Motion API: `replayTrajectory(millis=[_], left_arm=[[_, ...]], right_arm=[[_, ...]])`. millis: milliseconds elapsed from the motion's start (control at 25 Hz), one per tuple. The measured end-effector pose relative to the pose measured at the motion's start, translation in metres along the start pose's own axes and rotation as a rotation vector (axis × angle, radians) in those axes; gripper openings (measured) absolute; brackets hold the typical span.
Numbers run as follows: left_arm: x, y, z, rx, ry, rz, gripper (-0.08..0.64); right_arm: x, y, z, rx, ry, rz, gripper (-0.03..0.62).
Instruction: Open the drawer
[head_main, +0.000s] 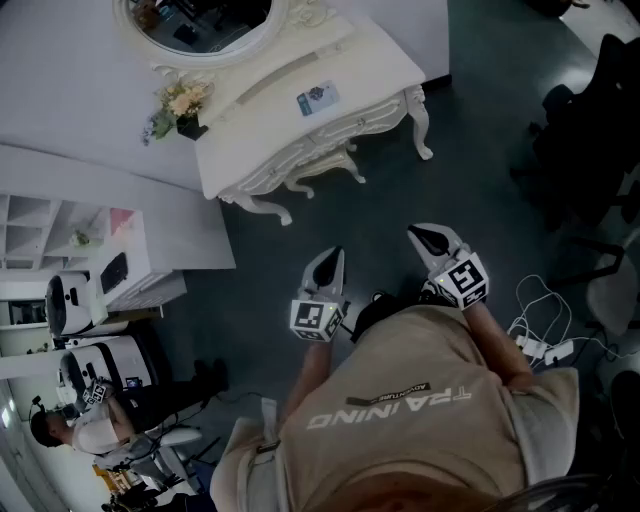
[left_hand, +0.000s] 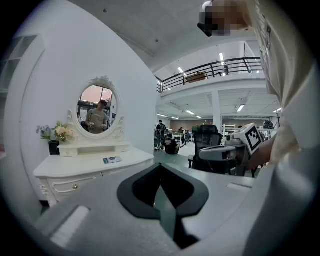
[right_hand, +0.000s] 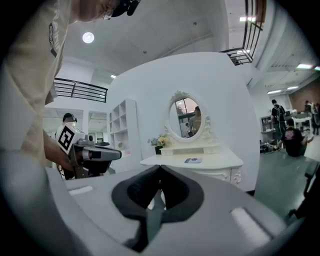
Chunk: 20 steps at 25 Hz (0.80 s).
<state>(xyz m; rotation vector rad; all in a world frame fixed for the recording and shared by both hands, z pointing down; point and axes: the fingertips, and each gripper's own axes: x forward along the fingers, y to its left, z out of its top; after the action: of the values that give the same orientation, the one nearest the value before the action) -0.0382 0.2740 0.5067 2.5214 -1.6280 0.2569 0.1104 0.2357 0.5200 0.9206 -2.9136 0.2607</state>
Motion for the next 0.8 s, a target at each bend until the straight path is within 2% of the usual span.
replayTrajectory(millis=[200, 360, 480, 600, 800], left_arm=[[-0.013, 0.006, 0.000, -0.040, -0.005, 0.019, 0.008], [-0.020, 0.015, 0.021, -0.007, -0.023, -0.021, 0.008], [-0.021, 0.030, 0.026, 0.006, -0.026, -0.057, 0.008], [-0.027, 0.047, 0.020, 0.001, -0.019, -0.076, 0.008], [-0.042, 0.071, -0.004, -0.034, -0.007, -0.112, 0.008]], right_arm=[[-0.002, 0.014, 0.014, -0.009, 0.007, -0.007, 0.003], [0.010, 0.030, 0.024, -0.006, 0.022, -0.016, 0.003], [0.028, 0.035, 0.028, -0.019, 0.016, -0.072, 0.003], [0.044, 0.044, 0.025, -0.034, 0.030, -0.109, 0.003], [0.057, 0.061, 0.008, 0.034, 0.073, -0.162, 0.003]])
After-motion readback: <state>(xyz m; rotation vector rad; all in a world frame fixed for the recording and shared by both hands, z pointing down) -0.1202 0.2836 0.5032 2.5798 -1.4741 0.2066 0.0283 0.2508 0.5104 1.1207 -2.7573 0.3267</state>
